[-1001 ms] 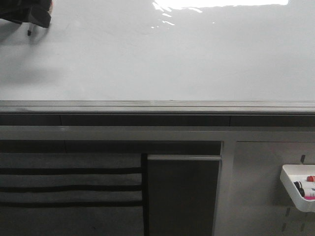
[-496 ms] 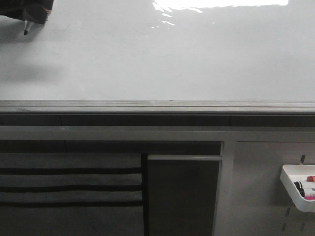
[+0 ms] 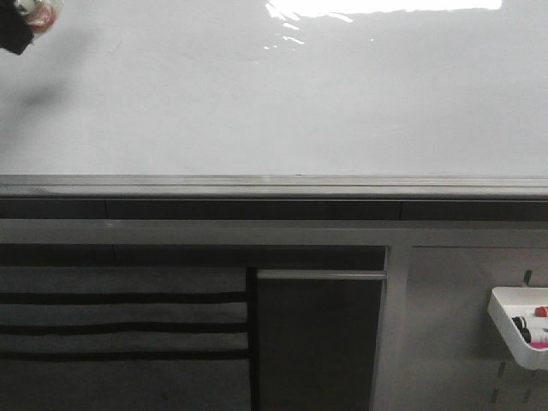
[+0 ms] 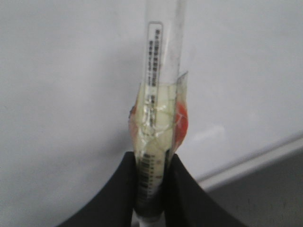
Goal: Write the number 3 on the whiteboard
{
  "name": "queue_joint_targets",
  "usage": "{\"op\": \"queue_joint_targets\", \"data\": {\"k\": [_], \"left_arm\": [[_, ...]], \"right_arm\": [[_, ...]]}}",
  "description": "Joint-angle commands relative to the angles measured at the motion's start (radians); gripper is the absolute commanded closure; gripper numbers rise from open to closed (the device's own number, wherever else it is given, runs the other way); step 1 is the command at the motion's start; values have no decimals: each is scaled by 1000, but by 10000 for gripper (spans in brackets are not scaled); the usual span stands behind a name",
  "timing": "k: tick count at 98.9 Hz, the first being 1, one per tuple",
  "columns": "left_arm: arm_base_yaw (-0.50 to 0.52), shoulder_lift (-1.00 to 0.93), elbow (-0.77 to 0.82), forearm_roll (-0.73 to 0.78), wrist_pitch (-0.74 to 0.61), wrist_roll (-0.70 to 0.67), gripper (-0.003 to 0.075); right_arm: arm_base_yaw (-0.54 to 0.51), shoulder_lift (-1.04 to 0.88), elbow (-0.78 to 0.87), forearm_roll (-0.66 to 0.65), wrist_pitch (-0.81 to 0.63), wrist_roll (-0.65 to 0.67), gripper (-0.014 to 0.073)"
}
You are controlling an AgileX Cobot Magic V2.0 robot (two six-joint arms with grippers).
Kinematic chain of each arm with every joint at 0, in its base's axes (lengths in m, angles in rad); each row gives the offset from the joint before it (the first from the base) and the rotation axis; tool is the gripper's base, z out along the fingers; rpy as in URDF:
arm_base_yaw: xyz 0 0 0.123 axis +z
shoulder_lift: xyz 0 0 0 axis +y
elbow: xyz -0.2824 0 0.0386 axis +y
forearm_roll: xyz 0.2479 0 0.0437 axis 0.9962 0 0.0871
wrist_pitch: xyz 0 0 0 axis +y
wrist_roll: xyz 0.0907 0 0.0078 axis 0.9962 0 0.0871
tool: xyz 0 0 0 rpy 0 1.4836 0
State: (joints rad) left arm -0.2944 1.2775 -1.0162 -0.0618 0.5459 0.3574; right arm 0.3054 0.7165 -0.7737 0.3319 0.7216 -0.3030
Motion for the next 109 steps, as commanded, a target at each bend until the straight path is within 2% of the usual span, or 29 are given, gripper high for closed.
{"op": "queue_joint_targets", "data": {"k": [1, 9, 19, 30, 40, 56, 72, 94, 109], "left_arm": [[-50, -73, -35, -56, 166, 134, 738], [-110, -95, -35, -131, 341, 255, 738], [-191, -102, -35, -236, 449, 352, 738], [-296, -102, -35, -269, 465, 413, 738], [-377, -102, -35, -269, 449, 470, 738], [-463, -102, -35, -269, 391, 501, 738], [-501, -102, -35, -269, 382, 509, 738], [-501, -102, -35, -269, 378, 509, 738], [-501, -102, -35, -269, 365, 509, 738]], "right_arm": [[3, 49, -85, 47, 54, -51, 95], [3, 112, -134, 114, 138, -184, 95], [10, 187, -172, 234, 218, -391, 95], [67, 279, -191, 375, 236, -606, 95], [136, 353, -206, 414, 218, -778, 95], [236, 453, -267, 429, 193, -798, 95], [304, 525, -337, 429, 175, -814, 97], [329, 571, -374, 433, 175, -818, 181], [333, 578, -374, 437, 169, -822, 191]]}}
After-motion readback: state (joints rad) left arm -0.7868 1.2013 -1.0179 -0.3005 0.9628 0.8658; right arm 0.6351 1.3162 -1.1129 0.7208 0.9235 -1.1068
